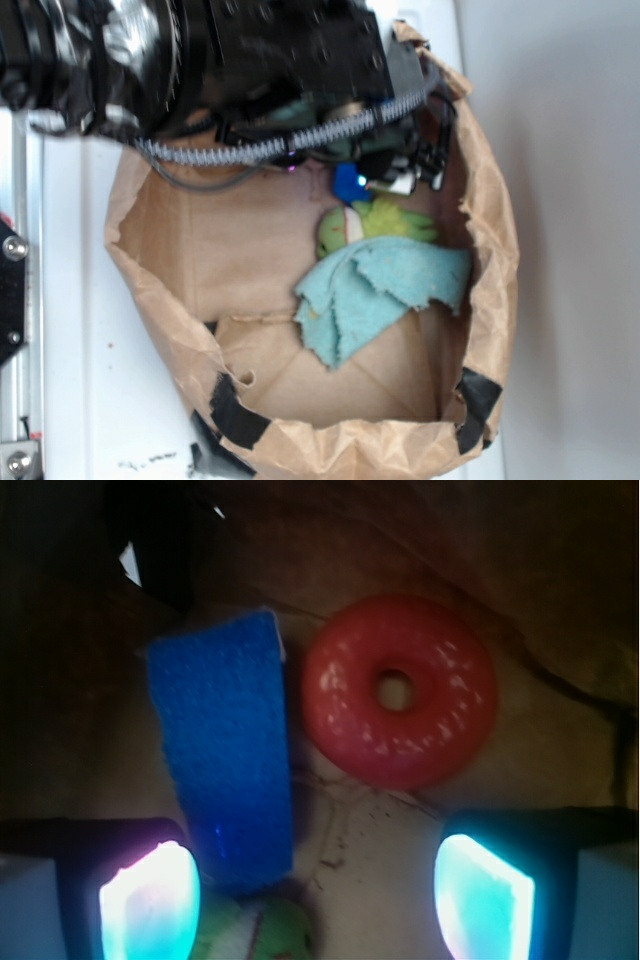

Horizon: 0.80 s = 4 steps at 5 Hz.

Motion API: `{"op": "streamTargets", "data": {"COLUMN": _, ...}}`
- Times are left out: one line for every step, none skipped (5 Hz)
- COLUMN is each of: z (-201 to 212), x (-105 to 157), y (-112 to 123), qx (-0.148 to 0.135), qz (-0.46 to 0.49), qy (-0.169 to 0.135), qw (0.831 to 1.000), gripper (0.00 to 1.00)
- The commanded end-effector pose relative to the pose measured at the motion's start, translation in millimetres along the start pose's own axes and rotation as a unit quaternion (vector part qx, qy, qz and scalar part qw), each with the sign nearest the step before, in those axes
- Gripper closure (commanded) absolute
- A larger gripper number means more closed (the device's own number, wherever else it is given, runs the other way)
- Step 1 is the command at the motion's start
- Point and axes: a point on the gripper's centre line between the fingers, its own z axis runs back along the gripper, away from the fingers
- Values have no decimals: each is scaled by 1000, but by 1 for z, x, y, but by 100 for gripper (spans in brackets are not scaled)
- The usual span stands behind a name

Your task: Grab the blue sponge.

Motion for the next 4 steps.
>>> {"op": "streamTargets", "data": {"z": 17, "x": 15, "y": -5, "qx": -27, "qz": 24, "qy": -22, "qw": 999, "gripper": 0}}
{"op": "streamTargets", "data": {"z": 17, "x": 9, "y": -11, "qx": -29, "qz": 24, "qy": -22, "qw": 999, "gripper": 0}}
{"op": "streamTargets", "data": {"z": 7, "x": -4, "y": -10, "qx": -2, "qz": 8, "qy": -28, "qw": 1000, "gripper": 0}}
{"op": "streamTargets", "data": {"z": 2, "x": -12, "y": -12, "qx": 14, "qz": 7, "qy": -31, "qw": 999, "gripper": 0}}
